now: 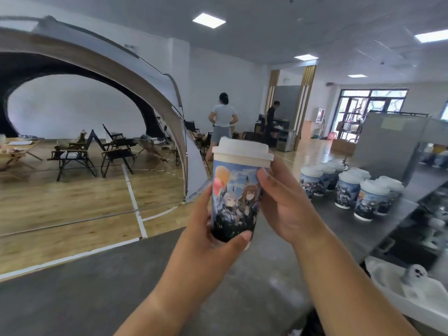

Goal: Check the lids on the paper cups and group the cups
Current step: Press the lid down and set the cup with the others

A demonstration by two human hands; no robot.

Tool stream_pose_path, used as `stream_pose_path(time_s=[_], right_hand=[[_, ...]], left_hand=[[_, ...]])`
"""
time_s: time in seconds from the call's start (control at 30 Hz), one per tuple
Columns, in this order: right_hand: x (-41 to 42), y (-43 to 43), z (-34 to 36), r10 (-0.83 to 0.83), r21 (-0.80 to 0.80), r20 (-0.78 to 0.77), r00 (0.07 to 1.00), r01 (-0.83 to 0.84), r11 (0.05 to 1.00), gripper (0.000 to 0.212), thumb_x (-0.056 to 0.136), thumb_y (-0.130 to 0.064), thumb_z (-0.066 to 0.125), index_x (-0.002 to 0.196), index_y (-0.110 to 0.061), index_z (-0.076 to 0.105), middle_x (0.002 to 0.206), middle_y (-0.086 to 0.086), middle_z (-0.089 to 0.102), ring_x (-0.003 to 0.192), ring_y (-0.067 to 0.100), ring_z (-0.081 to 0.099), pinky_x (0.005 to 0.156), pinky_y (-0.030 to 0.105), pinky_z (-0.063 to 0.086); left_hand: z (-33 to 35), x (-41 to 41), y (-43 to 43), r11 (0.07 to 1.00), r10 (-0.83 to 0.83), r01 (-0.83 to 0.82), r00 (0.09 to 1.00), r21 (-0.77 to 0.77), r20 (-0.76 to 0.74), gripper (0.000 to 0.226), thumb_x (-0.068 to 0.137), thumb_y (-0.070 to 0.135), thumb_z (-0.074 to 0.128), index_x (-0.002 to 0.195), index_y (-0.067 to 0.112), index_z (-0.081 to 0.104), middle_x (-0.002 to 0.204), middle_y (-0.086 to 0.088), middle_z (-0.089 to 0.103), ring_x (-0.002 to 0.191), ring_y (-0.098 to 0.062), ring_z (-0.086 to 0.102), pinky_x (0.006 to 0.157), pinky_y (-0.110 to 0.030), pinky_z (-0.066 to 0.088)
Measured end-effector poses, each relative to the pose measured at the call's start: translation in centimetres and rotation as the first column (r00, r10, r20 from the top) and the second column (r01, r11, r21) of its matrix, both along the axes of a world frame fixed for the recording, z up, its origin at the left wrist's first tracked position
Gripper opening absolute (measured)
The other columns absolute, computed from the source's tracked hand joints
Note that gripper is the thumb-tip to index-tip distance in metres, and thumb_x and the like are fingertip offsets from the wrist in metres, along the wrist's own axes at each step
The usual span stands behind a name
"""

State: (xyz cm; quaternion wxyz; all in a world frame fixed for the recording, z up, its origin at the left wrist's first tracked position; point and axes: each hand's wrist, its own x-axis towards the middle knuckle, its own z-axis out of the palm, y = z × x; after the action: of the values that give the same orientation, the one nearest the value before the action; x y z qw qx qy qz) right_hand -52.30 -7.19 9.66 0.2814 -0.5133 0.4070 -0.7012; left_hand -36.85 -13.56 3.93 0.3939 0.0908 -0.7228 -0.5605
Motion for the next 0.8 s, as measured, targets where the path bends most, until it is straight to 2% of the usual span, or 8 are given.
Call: stream_pose_path(time_s=[0.1, 0.2, 0.27, 0.37, 0.43, 0.57, 0.7, 0.8], right_hand=[[-4.5, 3.4, -2.0, -0.07, 0.16, -0.08, 0.994, 0.082, 0.984, 0.089, 0.059, -0.041, 0.089, 0.137, -0.029, 0.047, 0.126, 0.003, 0.066, 0.118, 0.023, 0.062, 0.088, 0.033, 0.055], [-9.8, 6.6, -4.8, -0.161, 0.272, -0.191, 0.968, 0.21, 0.939, 0.102, 0.052, -0.049, 0.09, 0.14, -0.033, 0.041, 0.129, -0.008, 0.063, 0.119, 0.014, 0.06, 0.094, 0.033, 0.054], [-13.9, 8.4, -6.7, -0.215, 0.288, -0.213, 0.953, 0.271, 0.918, 0.101, 0.055, -0.046, 0.09, 0.141, -0.033, 0.039, 0.132, -0.01, 0.06, 0.121, 0.012, 0.059, 0.101, 0.036, 0.05], [-20.4, 10.5, -8.8, -0.302, 0.26, -0.161, 0.94, 0.335, 0.906, 0.081, 0.068, -0.027, 0.084, 0.136, -0.034, 0.041, 0.134, -0.009, 0.057, 0.118, 0.004, 0.059, 0.098, 0.028, 0.051], [-25.6, 11.5, -9.7, -0.355, 0.245, -0.14, 0.924, 0.38, 0.892, 0.076, 0.069, -0.018, 0.078, 0.134, -0.033, 0.041, 0.135, -0.01, 0.055, 0.117, 0.0, 0.059, 0.094, 0.023, 0.051], [-37.0, 11.9, -10.6, -0.401, 0.261, -0.169, 0.9, 0.433, 0.863, 0.083, 0.069, -0.025, 0.083, 0.135, -0.044, 0.036, 0.139, -0.015, 0.051, 0.123, 0.001, 0.054, 0.101, 0.027, 0.048], [-45.3, 10.7, -11.0, -0.446, 0.296, -0.262, 0.856, 0.511, 0.807, 0.082, 0.079, -0.02, 0.08, 0.14, -0.044, 0.03, 0.13, -0.029, 0.045, 0.111, -0.017, 0.048, 0.089, 0.008, 0.046], [-49.5, 9.1, -12.0, -0.434, 0.317, -0.31, 0.846, 0.522, 0.792, 0.084, 0.08, -0.029, 0.079, 0.146, -0.04, 0.028, 0.139, -0.021, 0.043, 0.124, -0.002, 0.047, 0.107, 0.029, 0.043]], left_hand=[[-2.4, -3.7, 0.6, 1.0, -0.026, 0.028, 0.985, -0.012, 0.172, 0.091, 0.07, 0.035, 0.081, 0.129, 0.069, 0.022, 0.117, 0.028, 0.063, 0.11, 0.009, 0.059, 0.097, -0.025, 0.049], [-4.3, -9.1, 2.0, 0.996, 0.023, 0.012, 0.931, -0.094, 0.363, 0.09, 0.073, 0.039, 0.08, 0.135, 0.057, 0.017, 0.111, 0.037, 0.055, 0.105, 0.019, 0.052, 0.085, -0.004, 0.041], [-5.0, -13.6, 3.3, 0.989, 0.051, 0.016, 0.898, -0.15, 0.437, 0.091, 0.074, 0.042, 0.078, 0.139, 0.053, 0.016, 0.113, 0.039, 0.051, 0.105, 0.021, 0.049, 0.078, -0.001, 0.039], [-5.8, -21.5, 5.1, 0.985, 0.032, 0.049, 0.887, -0.164, 0.461, 0.074, 0.074, 0.039, 0.078, 0.119, 0.063, 0.023, 0.106, 0.043, 0.051, 0.092, 0.032, 0.046, 0.071, 0.002, 0.04], [-6.2, -27.6, 6.1, 0.988, 0.006, 0.066, 0.889, -0.141, 0.458, 0.066, 0.074, 0.036, 0.079, 0.11, 0.061, 0.029, 0.103, 0.043, 0.053, 0.089, 0.033, 0.047, 0.068, 0.003, 0.04], [-6.7, -39.9, 7.0, 0.993, -0.011, 0.062, 0.901, -0.104, 0.433, 0.059, 0.073, 0.025, 0.081, 0.11, 0.05, 0.043, 0.103, 0.031, 0.062, 0.089, 0.023, 0.056, 0.068, -0.001, 0.043], [-7.5, -49.4, 6.0, 0.991, 0.03, 0.027, 0.909, -0.13, 0.417, 0.057, 0.071, 0.02, 0.083, 0.109, 0.047, 0.049, 0.105, 0.028, 0.064, 0.093, 0.017, 0.059, 0.071, -0.001, 0.044], [-8.3, -53.5, 4.8, 0.988, 0.084, -0.017, 0.889, -0.152, 0.449, 0.063, 0.071, 0.023, 0.083, 0.121, 0.041, 0.049, 0.108, 0.029, 0.061, 0.097, 0.01, 0.059, 0.072, 0.001, 0.042]])
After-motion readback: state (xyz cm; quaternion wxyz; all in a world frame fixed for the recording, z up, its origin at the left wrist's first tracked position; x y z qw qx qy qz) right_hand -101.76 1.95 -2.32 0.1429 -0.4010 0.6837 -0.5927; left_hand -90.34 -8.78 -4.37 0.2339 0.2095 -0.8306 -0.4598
